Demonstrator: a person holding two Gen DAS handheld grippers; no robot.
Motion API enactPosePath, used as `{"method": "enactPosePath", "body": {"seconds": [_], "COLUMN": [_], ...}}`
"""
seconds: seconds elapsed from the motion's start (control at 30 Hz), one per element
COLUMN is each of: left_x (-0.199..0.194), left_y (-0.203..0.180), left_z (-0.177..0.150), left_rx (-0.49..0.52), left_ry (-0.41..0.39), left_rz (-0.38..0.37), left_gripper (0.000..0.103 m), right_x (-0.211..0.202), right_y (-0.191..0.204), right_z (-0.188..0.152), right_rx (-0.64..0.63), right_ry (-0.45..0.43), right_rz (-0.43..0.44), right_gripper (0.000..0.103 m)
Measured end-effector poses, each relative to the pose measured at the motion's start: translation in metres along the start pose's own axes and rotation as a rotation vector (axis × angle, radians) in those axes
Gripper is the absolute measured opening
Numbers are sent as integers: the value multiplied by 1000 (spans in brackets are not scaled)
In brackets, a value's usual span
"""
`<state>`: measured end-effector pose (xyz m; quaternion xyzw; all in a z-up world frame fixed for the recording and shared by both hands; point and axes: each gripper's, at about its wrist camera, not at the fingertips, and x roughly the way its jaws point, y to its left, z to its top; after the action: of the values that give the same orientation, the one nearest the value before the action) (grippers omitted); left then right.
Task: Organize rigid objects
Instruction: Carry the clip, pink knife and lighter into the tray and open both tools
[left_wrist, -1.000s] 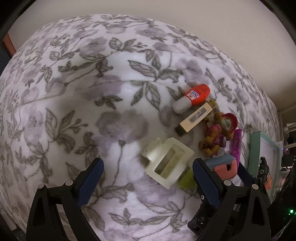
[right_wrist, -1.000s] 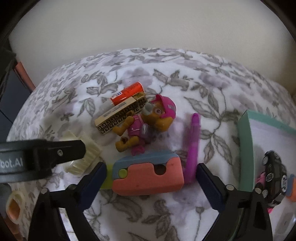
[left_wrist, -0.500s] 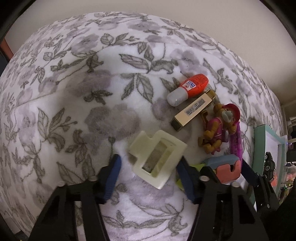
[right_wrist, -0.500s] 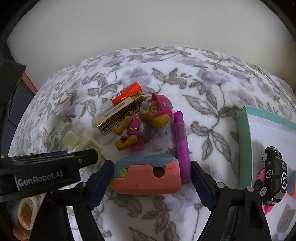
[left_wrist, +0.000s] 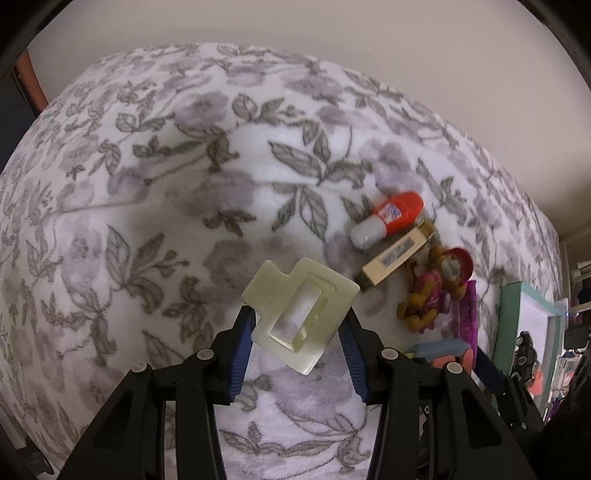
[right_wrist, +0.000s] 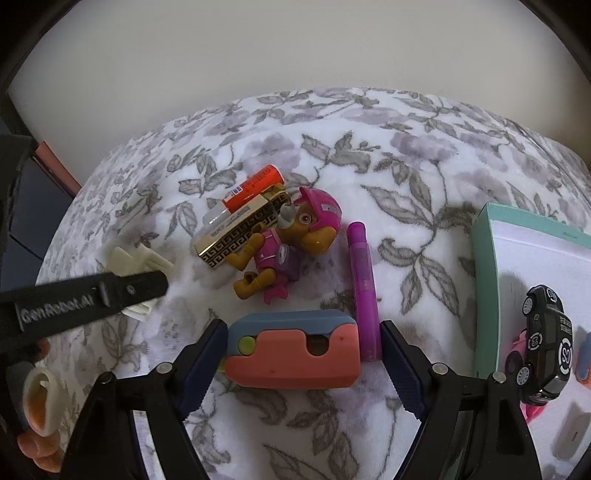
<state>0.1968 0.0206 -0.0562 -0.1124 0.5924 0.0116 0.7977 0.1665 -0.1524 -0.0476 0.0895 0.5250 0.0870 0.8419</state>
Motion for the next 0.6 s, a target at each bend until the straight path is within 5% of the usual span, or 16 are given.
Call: {"method": "enactPosePath", "body": {"seconds": [0.6], "left_x": [-60], "left_y": [-3], "left_z": [7], "left_rx": [1], "left_ry": [-152], "left_rz": [-31], "left_gripper": [48], "right_x": [-42], "right_y": [-10], "right_z": [16], "right_rx": [31], "right_ry": [-83], "right_rz": [21], "right_gripper": [84]}}
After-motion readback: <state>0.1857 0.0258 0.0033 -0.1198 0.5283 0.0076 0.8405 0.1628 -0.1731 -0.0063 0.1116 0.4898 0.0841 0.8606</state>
